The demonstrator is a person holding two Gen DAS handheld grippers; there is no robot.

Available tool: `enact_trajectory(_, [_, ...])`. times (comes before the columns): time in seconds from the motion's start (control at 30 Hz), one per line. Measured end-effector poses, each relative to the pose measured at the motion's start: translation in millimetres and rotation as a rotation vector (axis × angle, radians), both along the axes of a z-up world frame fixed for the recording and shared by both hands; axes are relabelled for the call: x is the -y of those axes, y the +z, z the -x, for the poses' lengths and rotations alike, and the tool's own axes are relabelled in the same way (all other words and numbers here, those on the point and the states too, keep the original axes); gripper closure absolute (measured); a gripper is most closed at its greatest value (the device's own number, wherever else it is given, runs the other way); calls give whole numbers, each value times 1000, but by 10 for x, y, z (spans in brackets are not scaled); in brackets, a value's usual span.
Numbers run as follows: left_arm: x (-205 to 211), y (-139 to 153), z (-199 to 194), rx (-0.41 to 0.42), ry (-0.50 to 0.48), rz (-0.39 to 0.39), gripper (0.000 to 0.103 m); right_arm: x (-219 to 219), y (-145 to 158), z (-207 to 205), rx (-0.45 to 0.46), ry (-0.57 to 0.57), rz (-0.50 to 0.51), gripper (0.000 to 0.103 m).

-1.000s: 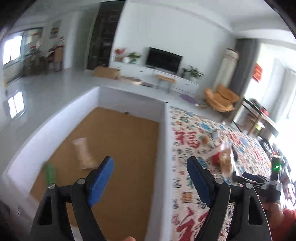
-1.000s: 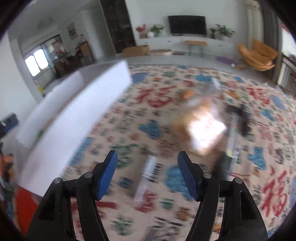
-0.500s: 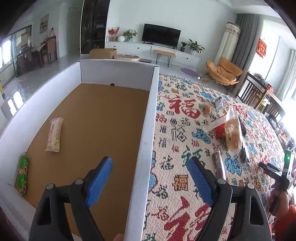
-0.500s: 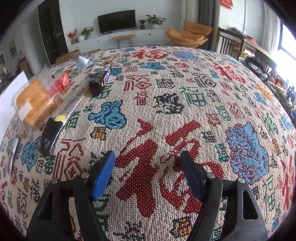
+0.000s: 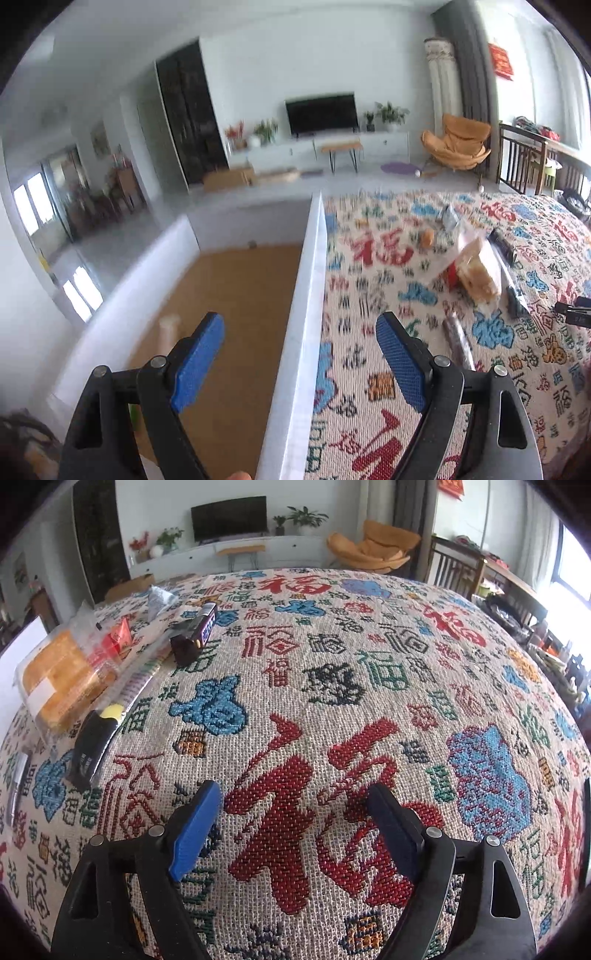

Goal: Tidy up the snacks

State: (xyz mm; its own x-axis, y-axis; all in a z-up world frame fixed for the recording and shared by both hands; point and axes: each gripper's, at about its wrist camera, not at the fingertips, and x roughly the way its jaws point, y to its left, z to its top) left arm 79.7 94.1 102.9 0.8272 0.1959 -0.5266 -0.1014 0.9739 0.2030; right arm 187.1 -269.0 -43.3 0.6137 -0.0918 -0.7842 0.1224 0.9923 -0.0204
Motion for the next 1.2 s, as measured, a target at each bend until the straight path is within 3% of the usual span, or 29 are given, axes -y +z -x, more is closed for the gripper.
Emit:
enact_trajectory(0.1, [308,191,241,113,-99,-83,1,2,3,-4,-1,-1,-1,18])
enact_trajectory(0.17, [479,217,306,108,-182,-74,0,4,4,-4,-1,-1,-1,18])
enact_trajectory(0.23, [624,126,268,27,-253,-30,0,5,6,-4,-1,-1,-1,18])
enact_trajectory(0.33, [766,-173,123,-120,-331,104,0,5,7,-3,-1,-2,-1,18])
enact_trajectory(0.4, [767,-451,14,-230,-340,213,0,5,9,-2,-1,-2,-1,18])
enact_trajectory(0.53, [722,-900,-86,-379,-299,323,0,6,10,-4,-1,-2,-1,18])
enact_trajectory(0.67, [720,-1135,-64,-426,-270,277,0,7,11,-4,-1,-2,-1,18])
enact_trajectory(0.77, [713,-1242,-108,-438,-266,297,0,5,11,-5,-1,-2,-1,18])
enact_trajectory(1.03, [845,-1279,-683,-457,-266,330,0,10,10,-11,-1,-2,-2,17])
enact_trajectory(1.2, [996,-1414,-1026,-413,-175,135,0,13,12,-10,-1,-2,-2,17])
